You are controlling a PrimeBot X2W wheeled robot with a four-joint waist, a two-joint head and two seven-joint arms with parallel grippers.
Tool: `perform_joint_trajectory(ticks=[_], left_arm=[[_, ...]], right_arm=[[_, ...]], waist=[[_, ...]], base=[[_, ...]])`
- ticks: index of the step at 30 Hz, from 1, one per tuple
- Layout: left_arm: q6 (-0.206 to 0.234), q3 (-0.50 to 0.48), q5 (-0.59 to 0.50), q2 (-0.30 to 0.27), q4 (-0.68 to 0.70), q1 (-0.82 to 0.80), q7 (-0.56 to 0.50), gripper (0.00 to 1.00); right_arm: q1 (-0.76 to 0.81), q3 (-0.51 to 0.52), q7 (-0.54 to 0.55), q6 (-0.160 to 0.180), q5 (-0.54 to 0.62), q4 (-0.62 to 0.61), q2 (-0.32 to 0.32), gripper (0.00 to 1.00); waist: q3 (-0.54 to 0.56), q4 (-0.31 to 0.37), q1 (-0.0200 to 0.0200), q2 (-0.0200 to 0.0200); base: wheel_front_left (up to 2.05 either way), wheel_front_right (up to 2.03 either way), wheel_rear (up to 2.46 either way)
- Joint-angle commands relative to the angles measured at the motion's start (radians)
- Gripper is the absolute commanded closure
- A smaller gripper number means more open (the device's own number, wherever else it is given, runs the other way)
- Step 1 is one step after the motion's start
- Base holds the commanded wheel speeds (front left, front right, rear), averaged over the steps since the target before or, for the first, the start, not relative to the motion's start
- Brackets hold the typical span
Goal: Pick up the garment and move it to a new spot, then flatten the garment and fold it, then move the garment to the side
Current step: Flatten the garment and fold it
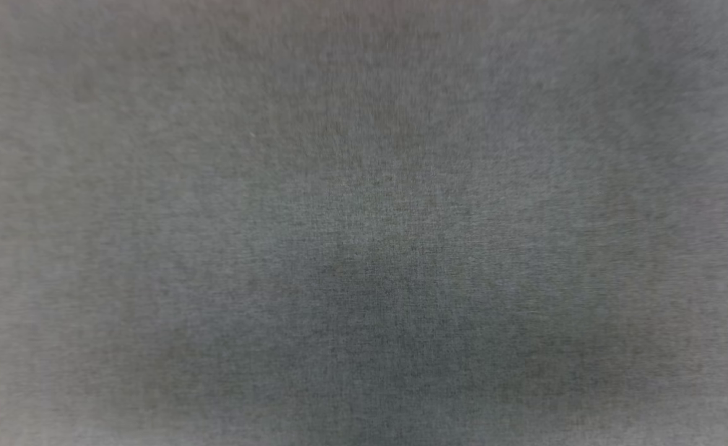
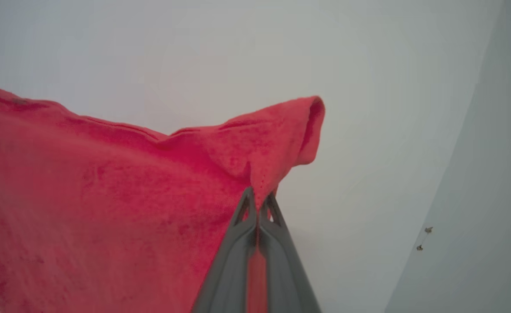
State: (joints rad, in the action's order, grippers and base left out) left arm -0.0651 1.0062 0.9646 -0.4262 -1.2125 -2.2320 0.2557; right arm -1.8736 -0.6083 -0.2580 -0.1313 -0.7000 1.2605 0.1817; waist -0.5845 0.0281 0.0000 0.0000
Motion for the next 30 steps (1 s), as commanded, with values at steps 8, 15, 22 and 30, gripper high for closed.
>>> perform_joint_trajectory(ticks=[8,15,22,30], left_arm=[[0.007,-0.07,-0.026,0.029,0.049,0.07,0.008,1.0],[-0.033,-0.117,-0.011,0.042,0.03,0.197,0.008,1.0],[-0.066,-0.068,0.005,0.061,0.003,0.342,-0.041,1.0],[-0.066,0.017,0.071,0.023,0.148,0.577,-0.097,1.0]], right_arm=[[0.043,0.092,-0.008,0.001,0.109,0.003,-0.001,1.0],[0.115,0.125,-0.008,0.001,0.176,0.012,-0.005,1.0],[0.222,0.071,0.015,0.001,0.173,0.002,-0.011,1.0],[0.405,-0.03,0.051,0.001,0.1,-0.095,0.045,1.0]], waist=[[-0.204,-0.034,0.0,0.0],[-0.137,-0.074,0.0,0.0],[-0.018,-0.106,0.0,0.0],[0.139,-0.141,0.0,0.0]], base=[[0.0,0.0,0.0],[0.0,0.0,0.0],[0.0,0.0,0.0],[0.0,0.0,0.0]])
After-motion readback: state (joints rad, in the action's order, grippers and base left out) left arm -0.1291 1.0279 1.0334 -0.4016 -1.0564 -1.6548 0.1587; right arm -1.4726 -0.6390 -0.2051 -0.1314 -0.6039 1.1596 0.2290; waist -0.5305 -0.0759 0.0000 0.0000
